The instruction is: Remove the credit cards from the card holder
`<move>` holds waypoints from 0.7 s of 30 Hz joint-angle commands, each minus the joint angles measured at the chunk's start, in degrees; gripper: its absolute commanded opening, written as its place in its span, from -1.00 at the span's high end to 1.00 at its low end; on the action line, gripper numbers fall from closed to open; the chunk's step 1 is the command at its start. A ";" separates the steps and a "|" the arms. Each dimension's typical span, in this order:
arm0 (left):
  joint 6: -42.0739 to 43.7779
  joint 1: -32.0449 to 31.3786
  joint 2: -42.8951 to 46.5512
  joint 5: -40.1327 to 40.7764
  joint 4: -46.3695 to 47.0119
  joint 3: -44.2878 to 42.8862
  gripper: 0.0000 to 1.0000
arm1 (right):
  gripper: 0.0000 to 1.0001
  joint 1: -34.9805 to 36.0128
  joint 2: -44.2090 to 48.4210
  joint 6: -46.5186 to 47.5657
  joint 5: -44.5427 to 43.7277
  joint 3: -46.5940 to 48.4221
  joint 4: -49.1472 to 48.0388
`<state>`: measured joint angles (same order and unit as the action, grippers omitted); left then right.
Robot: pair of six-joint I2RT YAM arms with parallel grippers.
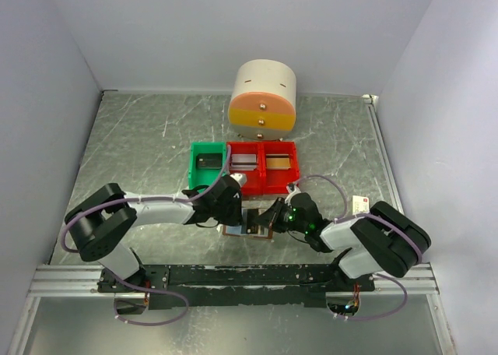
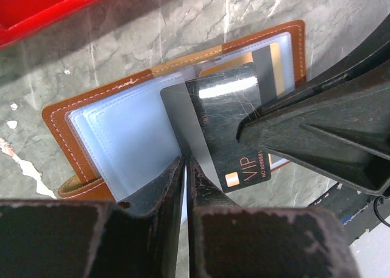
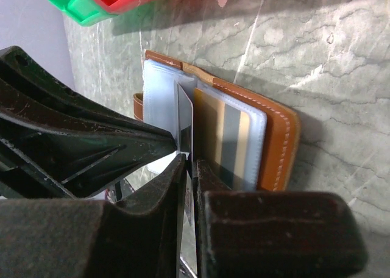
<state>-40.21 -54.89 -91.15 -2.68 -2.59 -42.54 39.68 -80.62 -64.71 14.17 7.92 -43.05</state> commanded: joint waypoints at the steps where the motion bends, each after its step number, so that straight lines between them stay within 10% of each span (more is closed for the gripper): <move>1: -0.71 -1.05 -1.71 2.77 -1.25 0.94 0.65 | 0.77 -0.31 -1.65 -0.57 0.44 -0.08 -2.55; 21: -1.69 -1.44 2.80 6.23 -4.14 2.04 0.64 | 1.00 -0.50 2.78 1.58 -0.44 0.59 1.24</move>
<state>-41.50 -56.01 -90.30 0.12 -2.63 -42.09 39.53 -84.55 -65.49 17.47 8.71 -47.90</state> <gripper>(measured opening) 0.178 0.009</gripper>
